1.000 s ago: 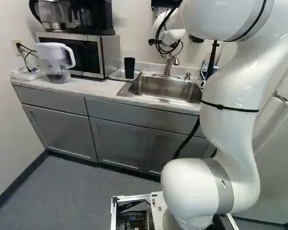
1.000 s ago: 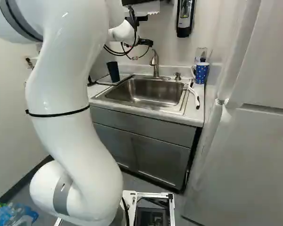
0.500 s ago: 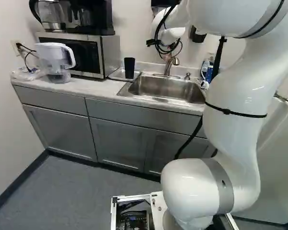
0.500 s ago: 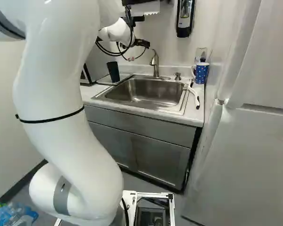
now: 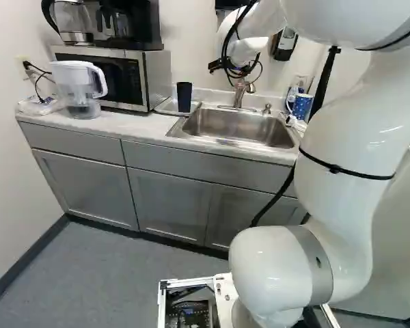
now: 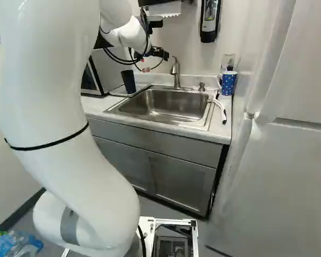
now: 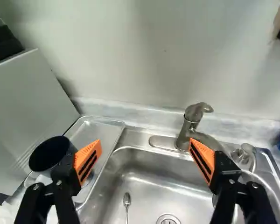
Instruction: Rinse the cup and place it in the tray
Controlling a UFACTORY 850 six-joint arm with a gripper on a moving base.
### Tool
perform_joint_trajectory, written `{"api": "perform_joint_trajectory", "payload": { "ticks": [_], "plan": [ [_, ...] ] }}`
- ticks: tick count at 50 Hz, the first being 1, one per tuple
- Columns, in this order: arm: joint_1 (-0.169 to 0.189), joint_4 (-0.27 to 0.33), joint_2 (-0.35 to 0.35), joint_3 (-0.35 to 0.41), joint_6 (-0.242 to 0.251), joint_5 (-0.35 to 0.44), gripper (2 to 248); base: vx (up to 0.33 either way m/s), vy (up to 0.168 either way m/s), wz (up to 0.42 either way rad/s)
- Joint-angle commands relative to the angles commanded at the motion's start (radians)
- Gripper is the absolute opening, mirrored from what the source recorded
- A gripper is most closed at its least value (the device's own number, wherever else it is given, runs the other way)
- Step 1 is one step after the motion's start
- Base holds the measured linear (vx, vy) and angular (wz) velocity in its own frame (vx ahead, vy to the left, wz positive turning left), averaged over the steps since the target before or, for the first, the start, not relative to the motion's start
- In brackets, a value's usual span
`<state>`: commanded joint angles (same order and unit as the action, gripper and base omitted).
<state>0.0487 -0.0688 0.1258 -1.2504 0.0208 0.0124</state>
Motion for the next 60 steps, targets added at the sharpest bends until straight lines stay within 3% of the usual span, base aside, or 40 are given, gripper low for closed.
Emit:
{"api": "perform_joint_trajectory", "payload": {
  "ticks": [46,60],
  "plan": [
    [0.005,0.000,-0.162,0.166,0.000,-0.219,247,0.000,0.000,0.000],
    [0.026,0.000,-0.204,0.207,0.000,-0.288,247,0.000,0.000,0.000]
  ]
}}
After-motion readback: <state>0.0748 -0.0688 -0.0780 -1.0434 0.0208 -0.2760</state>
